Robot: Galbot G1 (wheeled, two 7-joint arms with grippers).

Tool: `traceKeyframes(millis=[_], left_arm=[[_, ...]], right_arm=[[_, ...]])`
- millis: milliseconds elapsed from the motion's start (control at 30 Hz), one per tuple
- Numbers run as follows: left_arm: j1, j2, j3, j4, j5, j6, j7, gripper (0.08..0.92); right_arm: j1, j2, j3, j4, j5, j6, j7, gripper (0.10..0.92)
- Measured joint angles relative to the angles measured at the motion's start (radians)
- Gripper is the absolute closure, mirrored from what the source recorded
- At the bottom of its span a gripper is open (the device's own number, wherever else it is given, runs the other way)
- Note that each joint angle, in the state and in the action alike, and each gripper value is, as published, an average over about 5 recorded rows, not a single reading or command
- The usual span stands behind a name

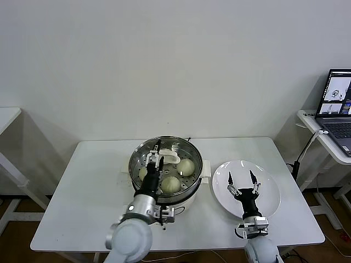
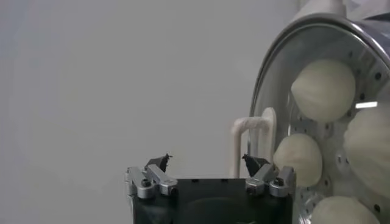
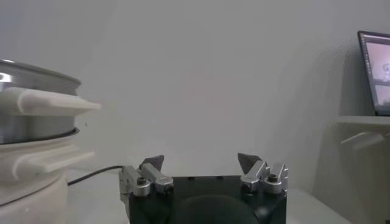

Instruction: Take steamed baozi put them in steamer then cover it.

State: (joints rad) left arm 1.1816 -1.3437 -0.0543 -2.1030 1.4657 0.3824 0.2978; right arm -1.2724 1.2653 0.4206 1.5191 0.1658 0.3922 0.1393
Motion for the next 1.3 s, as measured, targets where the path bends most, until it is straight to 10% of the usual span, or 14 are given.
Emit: traceKeyframes(millis=[400, 667, 1300], left_arm=[[0.133, 0.084, -0.293, -0.12, -0.46, -0.08, -0.139, 0.177], [0.203, 0.083, -0.544, 0.034, -0.953, -0.293, -0.252, 0.177], [0.284, 0.056, -0.718, 0.279, -1.455, -0.637, -0.221, 0.177]], right_arm=[[-0.027, -0.02, 0.004, 0.055, 0.097, -0.068, 0.017, 0.203], [-0.041, -0.018, 0.003, 0.084, 0.157, -0.097, 0.022, 0.203], [-0.058, 0.007, 0.008, 0.115, 0.171, -0.155, 0.02, 0.203]])
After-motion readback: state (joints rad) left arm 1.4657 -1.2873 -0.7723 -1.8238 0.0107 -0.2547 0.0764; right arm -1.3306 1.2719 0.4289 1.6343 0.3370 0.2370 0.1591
